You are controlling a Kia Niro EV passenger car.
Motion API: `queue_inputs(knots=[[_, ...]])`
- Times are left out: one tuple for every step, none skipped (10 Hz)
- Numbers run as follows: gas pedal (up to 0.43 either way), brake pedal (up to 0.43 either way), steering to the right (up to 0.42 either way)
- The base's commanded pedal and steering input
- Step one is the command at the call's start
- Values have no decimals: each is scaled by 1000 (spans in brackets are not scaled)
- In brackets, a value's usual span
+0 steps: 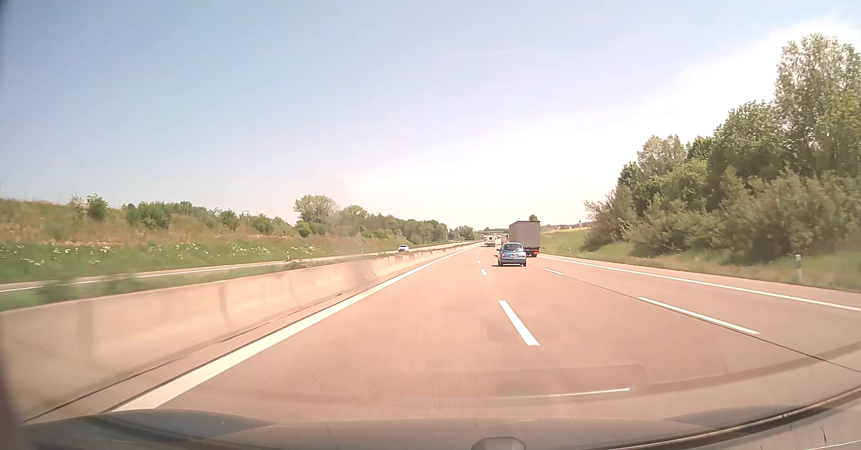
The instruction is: Follow the waypoints while adhering to traffic rules and regulations
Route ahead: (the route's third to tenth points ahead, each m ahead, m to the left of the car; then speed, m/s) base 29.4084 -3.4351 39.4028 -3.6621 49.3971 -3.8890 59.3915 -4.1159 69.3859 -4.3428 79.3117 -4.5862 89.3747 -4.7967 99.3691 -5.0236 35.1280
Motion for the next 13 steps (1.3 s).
queue_inputs(knots=[[311, 0, 2], [311, 0, 2], [299, 0, 3], [299, 0, 3], [299, 0, 3], [299, 0, 3], [299, 0, 3], [299, 0, 3], [299, 0, 3], [299, 0, 3], [299, 0, 3], [299, 0, 2], [287, 0, 2]])
